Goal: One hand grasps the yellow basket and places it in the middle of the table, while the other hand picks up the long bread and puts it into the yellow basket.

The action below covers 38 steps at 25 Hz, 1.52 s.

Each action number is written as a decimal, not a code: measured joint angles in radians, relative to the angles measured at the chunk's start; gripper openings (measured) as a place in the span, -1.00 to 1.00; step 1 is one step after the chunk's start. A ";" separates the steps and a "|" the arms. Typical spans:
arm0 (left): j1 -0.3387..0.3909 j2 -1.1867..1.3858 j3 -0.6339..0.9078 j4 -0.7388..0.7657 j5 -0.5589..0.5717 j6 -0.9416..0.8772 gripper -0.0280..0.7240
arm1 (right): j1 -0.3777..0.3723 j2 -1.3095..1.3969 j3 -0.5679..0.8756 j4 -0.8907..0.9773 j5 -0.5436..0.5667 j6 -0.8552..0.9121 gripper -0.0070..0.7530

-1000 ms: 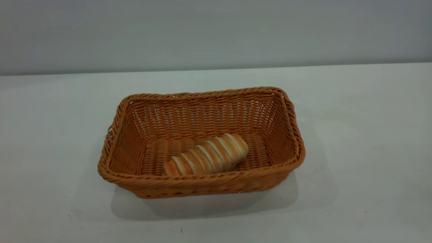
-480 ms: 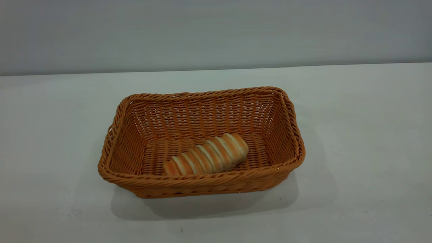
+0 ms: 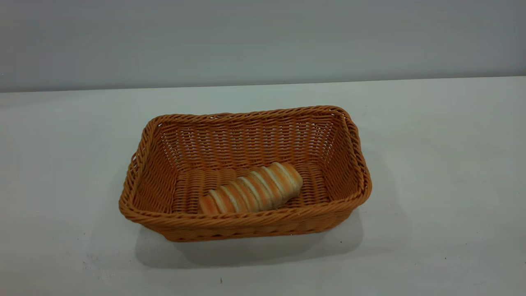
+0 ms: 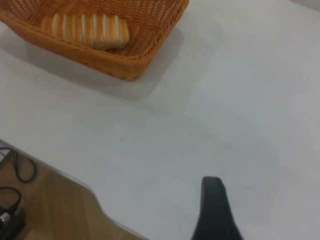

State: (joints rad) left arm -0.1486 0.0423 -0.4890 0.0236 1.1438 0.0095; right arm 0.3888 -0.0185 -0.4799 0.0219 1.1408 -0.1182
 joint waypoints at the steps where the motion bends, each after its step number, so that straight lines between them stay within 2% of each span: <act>1: 0.000 0.000 0.000 0.000 -0.003 0.000 0.38 | 0.000 0.000 0.000 0.000 0.000 0.000 0.49; 14: 0.000 0.000 0.001 0.000 -0.005 0.000 0.38 | -0.007 0.000 0.000 0.001 0.000 -0.001 0.49; 15: 0.000 0.000 0.001 0.000 -0.005 0.000 0.38 | -0.025 0.000 0.000 0.002 0.000 -0.001 0.49; 17: 0.025 0.000 0.001 -0.001 -0.005 0.000 0.38 | -0.114 0.000 0.000 0.005 0.000 -0.001 0.49; 21: 0.127 -0.024 0.001 -0.002 -0.005 0.000 0.38 | -0.307 0.000 0.000 0.009 0.000 -0.001 0.49; 24: 0.171 -0.059 0.001 -0.002 -0.005 0.000 0.38 | -0.386 0.000 0.000 0.009 0.000 0.000 0.49; 27: 0.175 -0.062 0.001 -0.002 -0.005 0.000 0.38 | -0.410 0.000 0.000 0.009 -0.001 0.000 0.49; 38: 0.176 -0.065 0.001 -0.002 -0.005 0.000 0.38 | -0.410 -0.001 0.000 0.010 -0.001 -0.001 0.49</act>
State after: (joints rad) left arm 0.0272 -0.0223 -0.4880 0.0216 1.1389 0.0095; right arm -0.0213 -0.0196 -0.4799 0.0317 1.1399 -0.1190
